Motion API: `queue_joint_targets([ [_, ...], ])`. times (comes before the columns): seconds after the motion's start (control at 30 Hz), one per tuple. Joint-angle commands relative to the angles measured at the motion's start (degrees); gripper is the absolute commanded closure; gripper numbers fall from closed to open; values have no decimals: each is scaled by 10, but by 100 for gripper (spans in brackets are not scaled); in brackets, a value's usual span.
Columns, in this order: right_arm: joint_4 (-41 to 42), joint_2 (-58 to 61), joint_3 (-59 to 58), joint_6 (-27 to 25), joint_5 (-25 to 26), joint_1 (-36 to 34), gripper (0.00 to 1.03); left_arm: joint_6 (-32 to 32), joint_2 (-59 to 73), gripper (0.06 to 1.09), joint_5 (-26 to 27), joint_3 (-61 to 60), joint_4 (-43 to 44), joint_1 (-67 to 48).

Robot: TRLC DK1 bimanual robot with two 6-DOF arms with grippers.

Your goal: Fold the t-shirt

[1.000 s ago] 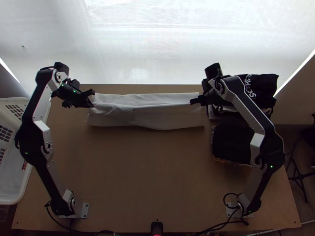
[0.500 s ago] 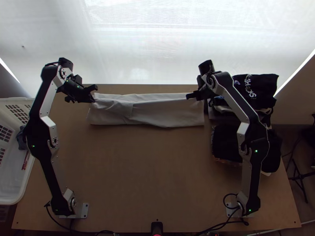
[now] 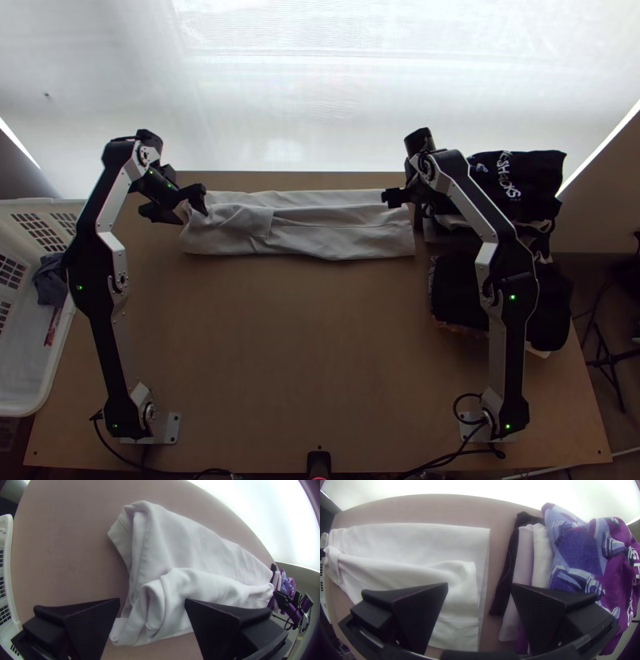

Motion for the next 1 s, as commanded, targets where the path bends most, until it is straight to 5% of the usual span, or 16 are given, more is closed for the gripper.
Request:
queue_joint_targets([
  [0.0, 8, -48, -8, 6, 0, -6, 3, 7, -20, 10, -3, 2, 24, -3],
  [0.17, 39, -134, 6, -11, -9, 33, 3, 9, -66, 10, 1, 0, 25, 5],
  [0.27, 48, -159, 33, -37, -59, 88, 3, 13, -92, 10, 4, -5, 22, 13],
  [0.43, 24, -140, 69, -95, -149, 191, 3, 11, -119, 10, 2, -27, 9, 36],
  [0.57, -13, -77, 126, -86, -159, 243, 3, 16, -145, 10, -15, -89, 20, 60],
  [0.77, -12, 2, 141, -55, -230, 270, 4, 56, -253, 10, -21, -298, 201, 89],
  [0.97, 26, 72, 141, -68, -236, 264, 4, 47, -276, 10, 0, -404, 289, 91],
])
